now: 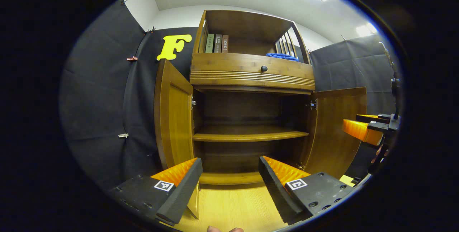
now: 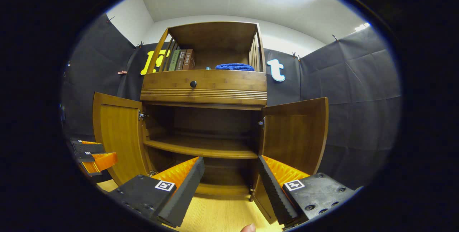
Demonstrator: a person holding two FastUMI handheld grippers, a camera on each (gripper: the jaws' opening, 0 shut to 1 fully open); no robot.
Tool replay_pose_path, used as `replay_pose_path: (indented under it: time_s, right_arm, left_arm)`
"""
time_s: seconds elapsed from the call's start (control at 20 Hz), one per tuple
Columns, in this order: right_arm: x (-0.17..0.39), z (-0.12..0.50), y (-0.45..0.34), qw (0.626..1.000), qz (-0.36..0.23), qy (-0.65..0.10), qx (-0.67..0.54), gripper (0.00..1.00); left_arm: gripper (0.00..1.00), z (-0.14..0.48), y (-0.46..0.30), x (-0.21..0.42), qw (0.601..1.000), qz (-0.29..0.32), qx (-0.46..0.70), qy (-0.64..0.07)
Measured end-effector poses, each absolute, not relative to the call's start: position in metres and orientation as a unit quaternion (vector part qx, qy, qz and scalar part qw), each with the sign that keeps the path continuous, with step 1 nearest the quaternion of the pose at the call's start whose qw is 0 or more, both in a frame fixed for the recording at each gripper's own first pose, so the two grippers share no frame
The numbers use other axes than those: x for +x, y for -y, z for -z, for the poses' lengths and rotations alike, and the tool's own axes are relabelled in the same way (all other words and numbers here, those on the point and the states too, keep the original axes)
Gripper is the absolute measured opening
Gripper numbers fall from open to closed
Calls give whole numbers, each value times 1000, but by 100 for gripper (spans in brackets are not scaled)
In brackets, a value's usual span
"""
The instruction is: Open the right door of the double-door shoe cabinet with the right hand, and open the left door with the left hand.
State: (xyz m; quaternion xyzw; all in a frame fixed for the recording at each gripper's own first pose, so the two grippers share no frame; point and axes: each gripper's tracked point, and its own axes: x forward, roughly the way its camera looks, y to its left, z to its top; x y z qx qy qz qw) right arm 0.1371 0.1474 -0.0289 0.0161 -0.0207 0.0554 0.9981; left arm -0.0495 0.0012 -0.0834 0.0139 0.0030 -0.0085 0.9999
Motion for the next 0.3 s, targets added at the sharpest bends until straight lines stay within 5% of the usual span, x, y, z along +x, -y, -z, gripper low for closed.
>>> replay_pose_path:
  time_s: [0.3]
  right_arm:
    - [132,32,-147,998,-55,19,15,94]
  left_arm:
    - [98,81,-2,-51,1000,6,19,1]
